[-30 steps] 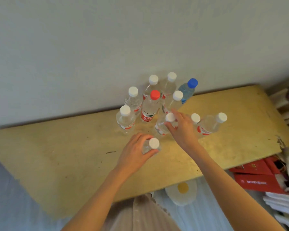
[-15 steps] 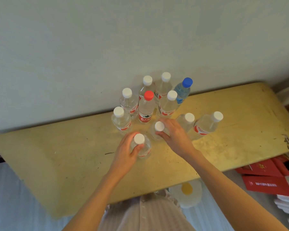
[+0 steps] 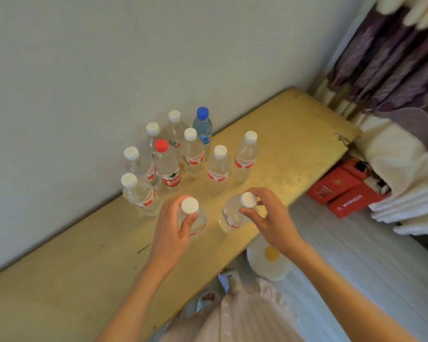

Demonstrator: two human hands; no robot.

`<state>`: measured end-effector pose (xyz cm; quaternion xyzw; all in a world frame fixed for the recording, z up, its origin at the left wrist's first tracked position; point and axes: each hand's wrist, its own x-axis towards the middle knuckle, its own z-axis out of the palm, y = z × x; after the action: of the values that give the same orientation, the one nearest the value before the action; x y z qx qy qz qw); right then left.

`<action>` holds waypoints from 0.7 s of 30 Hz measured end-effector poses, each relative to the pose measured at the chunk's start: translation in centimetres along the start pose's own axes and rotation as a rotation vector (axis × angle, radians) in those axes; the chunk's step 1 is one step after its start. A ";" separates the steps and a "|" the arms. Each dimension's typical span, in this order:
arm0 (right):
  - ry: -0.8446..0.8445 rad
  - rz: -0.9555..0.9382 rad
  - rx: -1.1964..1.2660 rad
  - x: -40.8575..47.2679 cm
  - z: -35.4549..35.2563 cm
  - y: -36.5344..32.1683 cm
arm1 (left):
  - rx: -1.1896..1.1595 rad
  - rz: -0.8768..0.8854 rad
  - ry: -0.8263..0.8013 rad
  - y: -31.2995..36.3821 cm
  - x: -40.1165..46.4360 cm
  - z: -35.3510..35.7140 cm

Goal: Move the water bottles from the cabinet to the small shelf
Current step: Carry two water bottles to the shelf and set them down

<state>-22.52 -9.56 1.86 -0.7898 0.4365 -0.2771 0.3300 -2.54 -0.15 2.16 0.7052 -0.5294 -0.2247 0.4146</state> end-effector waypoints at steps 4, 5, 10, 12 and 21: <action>0.222 0.153 -0.012 -6.5 -2.5 0.2 | -0.040 0.077 -0.152 1.8 -0.7 1.9; 0.279 0.200 -0.009 -8.2 -3.2 0.2 | -0.046 0.106 -0.193 2.7 -1.0 2.8; 0.536 0.426 -0.017 -17.7 -7.3 0.4 | -0.117 0.235 -0.416 7.6 -4.0 7.8; 0.623 0.485 -0.040 -21.8 -8.8 0.5 | -0.136 0.280 -0.518 9.6 -5.6 10.2; 1.078 0.720 -0.046 -42.8 -15.4 2.1 | -0.180 0.526 -0.937 19.8 -18.7 22.8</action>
<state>-54.64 22.63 3.55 -0.3512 0.7842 -0.4974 0.1199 -37.19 7.54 3.53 0.3350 -0.7947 -0.4480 0.2355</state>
